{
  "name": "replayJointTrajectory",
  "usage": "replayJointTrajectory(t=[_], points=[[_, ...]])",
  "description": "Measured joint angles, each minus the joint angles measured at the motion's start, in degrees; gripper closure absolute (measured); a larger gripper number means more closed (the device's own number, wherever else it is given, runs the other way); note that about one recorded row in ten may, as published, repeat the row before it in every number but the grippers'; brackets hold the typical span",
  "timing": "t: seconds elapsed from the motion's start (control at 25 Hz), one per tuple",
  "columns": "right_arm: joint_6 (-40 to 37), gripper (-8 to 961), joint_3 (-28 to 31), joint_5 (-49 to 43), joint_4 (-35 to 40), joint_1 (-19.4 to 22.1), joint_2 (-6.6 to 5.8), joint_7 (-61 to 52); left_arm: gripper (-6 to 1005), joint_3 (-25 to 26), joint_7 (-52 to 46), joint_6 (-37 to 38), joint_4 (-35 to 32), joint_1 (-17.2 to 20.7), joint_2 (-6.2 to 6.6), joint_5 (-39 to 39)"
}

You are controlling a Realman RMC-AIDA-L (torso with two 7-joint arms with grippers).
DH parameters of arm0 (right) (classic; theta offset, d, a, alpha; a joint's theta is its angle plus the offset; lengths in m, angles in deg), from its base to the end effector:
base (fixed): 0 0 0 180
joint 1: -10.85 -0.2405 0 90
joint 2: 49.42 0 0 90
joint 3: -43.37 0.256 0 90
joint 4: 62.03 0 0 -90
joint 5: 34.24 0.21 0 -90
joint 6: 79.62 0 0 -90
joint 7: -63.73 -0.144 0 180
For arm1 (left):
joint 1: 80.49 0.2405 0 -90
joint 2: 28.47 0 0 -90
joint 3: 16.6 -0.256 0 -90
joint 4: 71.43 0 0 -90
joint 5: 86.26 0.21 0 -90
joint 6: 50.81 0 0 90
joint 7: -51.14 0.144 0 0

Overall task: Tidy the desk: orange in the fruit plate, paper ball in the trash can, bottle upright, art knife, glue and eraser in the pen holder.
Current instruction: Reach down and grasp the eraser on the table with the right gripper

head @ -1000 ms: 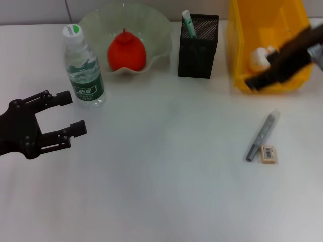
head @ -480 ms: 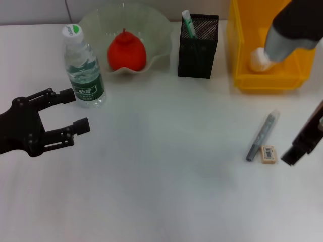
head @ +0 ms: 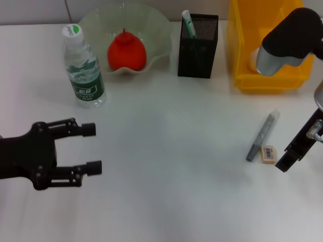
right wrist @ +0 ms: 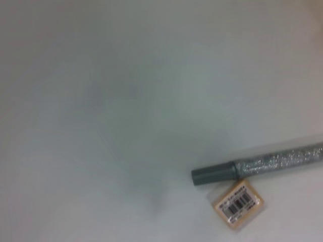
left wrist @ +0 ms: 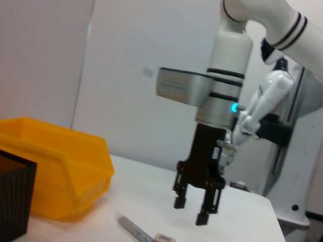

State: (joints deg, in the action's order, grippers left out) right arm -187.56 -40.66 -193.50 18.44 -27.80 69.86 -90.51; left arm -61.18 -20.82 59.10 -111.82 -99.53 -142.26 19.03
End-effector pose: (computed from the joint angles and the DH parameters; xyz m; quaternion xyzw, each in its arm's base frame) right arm 0.1749 0.3274 0.0109 -0.8658 0.3450 -0.3345 0.1394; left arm -0.2855 0.2542 0.0448 -0.9402 -0.1446 -0.3040 0.0529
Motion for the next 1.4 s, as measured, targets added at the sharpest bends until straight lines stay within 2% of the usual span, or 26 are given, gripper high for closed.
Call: replayJointTrajectory(t=[0.16, 0.28, 0.68, 0.96, 1.4], points=[[2.69, 267, -0.21, 0.07, -1.69, 0.27, -0.01, 0.63, 183, -0.18, -0.1, 0.17, -0.09, -0.37, -0.15, 1.24], [6.28, 266, -2.46, -0.02, -2.44, 1.13, 0.04, 0.72, 183, -0.39, -0.34, 1.55, 0.06, -1.52, -0.32, 3.79], [13.03, 242, -6.65, -0.05, -7.31, 1.21, 0.08, 0.88, 183, 0.25, -1.46, 0.56, 0.14, -2.05, -0.62, 4.93], [14.62, 191, -7.32, -0.02, -8.54, 1.32, 0.13, 0.92, 183, 0.41, -1.52, 0.32, 0.14, -2.02, -0.61, 4.93], [16.25, 196, -8.01, 0.29, -10.45, 1.07, 0.17, 0.96, 183, 0.37, -1.53, -0.32, 0.14, -2.03, -0.78, 4.63]])
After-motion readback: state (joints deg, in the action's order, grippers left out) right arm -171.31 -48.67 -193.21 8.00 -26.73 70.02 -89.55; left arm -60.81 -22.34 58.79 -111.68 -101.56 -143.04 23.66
